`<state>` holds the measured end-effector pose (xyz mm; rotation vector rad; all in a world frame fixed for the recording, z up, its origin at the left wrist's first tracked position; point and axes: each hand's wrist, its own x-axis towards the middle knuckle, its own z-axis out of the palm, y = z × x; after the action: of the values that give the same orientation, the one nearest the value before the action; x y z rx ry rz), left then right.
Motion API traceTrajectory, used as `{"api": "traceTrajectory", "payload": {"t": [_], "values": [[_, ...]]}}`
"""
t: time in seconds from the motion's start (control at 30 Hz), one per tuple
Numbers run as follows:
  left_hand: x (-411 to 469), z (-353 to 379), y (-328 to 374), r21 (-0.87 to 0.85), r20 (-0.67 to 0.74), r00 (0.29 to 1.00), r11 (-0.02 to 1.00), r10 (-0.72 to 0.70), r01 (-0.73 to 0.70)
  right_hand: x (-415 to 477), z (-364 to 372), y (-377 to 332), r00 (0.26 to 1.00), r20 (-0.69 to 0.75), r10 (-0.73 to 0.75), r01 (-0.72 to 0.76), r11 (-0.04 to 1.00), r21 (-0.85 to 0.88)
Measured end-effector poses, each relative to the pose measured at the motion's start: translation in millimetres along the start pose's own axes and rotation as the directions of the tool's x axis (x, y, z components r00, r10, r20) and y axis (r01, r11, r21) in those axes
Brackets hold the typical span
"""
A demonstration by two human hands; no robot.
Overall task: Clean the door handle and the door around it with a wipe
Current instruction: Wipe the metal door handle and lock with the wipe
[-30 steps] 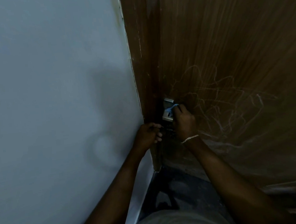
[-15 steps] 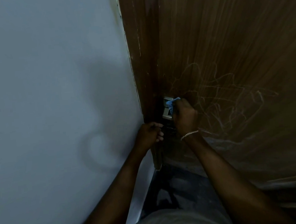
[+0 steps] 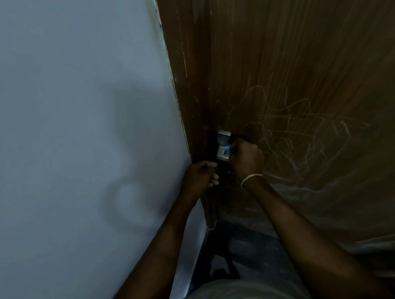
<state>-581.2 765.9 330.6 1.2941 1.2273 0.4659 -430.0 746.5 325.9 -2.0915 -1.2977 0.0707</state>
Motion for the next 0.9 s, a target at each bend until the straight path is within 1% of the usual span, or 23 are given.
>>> {"api": "traceTrajectory", "payload": {"t": [0.03, 0.13, 0.17, 0.27, 0.3, 0.37, 0.43, 0.53, 0.6, 0.7, 0.77, 0.83, 0.9], "values": [[0.2, 0.1, 0.1, -0.003, -0.001, 1.000, 1.000, 0.000, 0.000, 2.2, -1.8, -2.9, 1.000, -0.020, 0.001, -0.001, 1.000, 0.015], [1.8, -0.2, 0.6, 0.001, -0.011, 1.000, 1.000, 0.010, -0.010, 2.9, -6.0, -9.9, 0.992, -0.108, -0.059, 0.066, 0.996, 0.064], [2.5, -0.5, 0.8, 0.000, -0.012, 1.000, 1.000, 0.008, -0.008, 1.4, -5.2, -10.3, 0.992, -0.106, -0.070, 0.078, 0.995, 0.069], [2.9, -0.2, 2.6, -0.001, -0.010, 1.000, 1.000, 0.007, -0.007, -6.2, 0.3, -5.4, 0.997, -0.043, -0.060, 0.062, 0.996, 0.062], [2.3, -0.1, 2.9, -0.005, -0.008, 1.000, 1.000, 0.012, -0.012, -6.8, 0.1, -5.7, 0.997, -0.044, -0.056, 0.059, 0.996, 0.071], [1.5, -1.4, 2.7, -0.019, -0.015, 1.000, 1.000, 0.014, -0.014, -3.5, -3.7, -10.6, 0.992, -0.109, -0.071, 0.083, 0.991, 0.108], [2.1, -2.6, 2.0, -0.018, -0.027, 1.000, 1.000, 0.009, -0.010, 0.8, -8.0, -18.6, 0.977, -0.171, -0.127, 0.147, 0.983, 0.111], [2.5, -2.3, 1.9, -0.016, -0.027, 1.000, 1.000, 0.007, -0.007, -0.1, -7.8, -21.0, 0.966, -0.170, -0.196, 0.207, 0.977, 0.052], [2.6, -1.2, 1.7, -0.007, -0.022, 1.000, 1.000, 0.017, -0.017, -1.5, -9.0, -17.6, 0.957, -0.173, -0.231, 0.244, 0.968, 0.053], [3.0, 0.7, 0.8, -0.008, -0.012, 1.000, 1.000, 0.015, -0.015, 5.4, -12.7, -17.0, 0.909, -0.216, -0.357, 0.377, 0.924, 0.062], [3.9, 1.9, 0.1, -0.004, -0.005, 1.000, 1.000, 0.014, -0.014, 14.0, -10.6, -23.8, 0.889, -0.174, -0.423, 0.428, 0.904, -0.012], [4.1, 3.2, 1.0, -0.003, 0.003, 1.000, 1.000, 0.014, -0.014, 19.2, -6.2, -32.3, 0.900, -0.073, -0.429, 0.423, 0.902, -0.084], [4.7, 3.4, 2.6, -0.002, 0.008, 1.000, 1.000, 0.013, -0.013, 19.0, -1.3, -34.4, 0.885, -0.022, -0.466, 0.458, 0.878, -0.141]]}}
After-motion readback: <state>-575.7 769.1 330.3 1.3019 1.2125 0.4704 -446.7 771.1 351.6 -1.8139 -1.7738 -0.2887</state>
